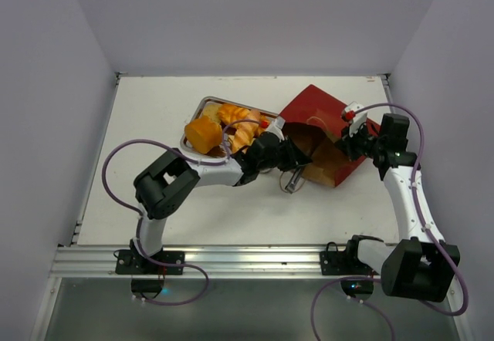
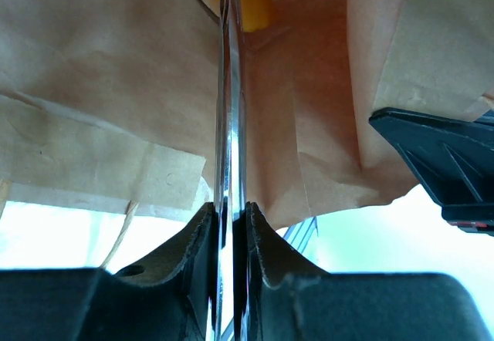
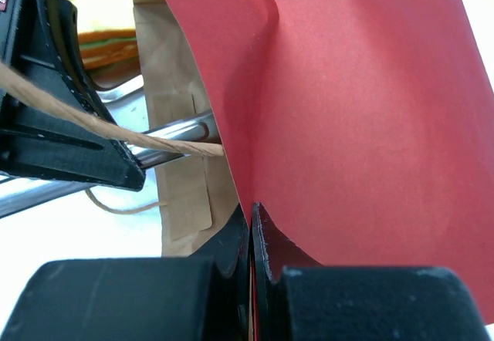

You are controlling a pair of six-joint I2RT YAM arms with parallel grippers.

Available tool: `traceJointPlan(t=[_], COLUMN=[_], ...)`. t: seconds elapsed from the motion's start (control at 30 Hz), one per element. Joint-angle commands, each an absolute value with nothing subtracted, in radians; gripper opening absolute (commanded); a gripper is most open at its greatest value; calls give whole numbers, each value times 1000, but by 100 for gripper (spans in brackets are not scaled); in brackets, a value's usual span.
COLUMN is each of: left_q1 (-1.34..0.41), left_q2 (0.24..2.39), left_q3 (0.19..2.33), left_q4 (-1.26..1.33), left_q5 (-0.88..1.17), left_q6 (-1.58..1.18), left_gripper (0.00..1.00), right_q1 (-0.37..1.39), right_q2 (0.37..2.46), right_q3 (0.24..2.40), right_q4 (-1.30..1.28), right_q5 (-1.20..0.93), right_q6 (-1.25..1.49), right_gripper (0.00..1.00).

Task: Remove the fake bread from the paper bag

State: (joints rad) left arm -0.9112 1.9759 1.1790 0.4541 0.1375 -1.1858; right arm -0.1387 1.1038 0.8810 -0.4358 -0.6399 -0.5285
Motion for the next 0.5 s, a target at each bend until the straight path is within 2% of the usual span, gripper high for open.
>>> traceJointPlan(t=[0.0, 0.27, 0.47], left_q1=[-916, -925, -940], left_q2=[1956, 2032, 2092], left_q3=[1166, 1193, 1233], left_q4=[541, 587, 634], left_q5=[133, 83, 121], left_q6=[-1209, -1348, -1437], left_gripper=[24, 35, 38], right_q1=[-143, -143, -141], right_q2=[1124, 1132, 1115], right_q3=[933, 916, 893], right_q4=[-468, -425, -388], right_q5=[-692, -663, -651], right_q6=[-586, -535, -485], right_gripper=[0, 0, 0])
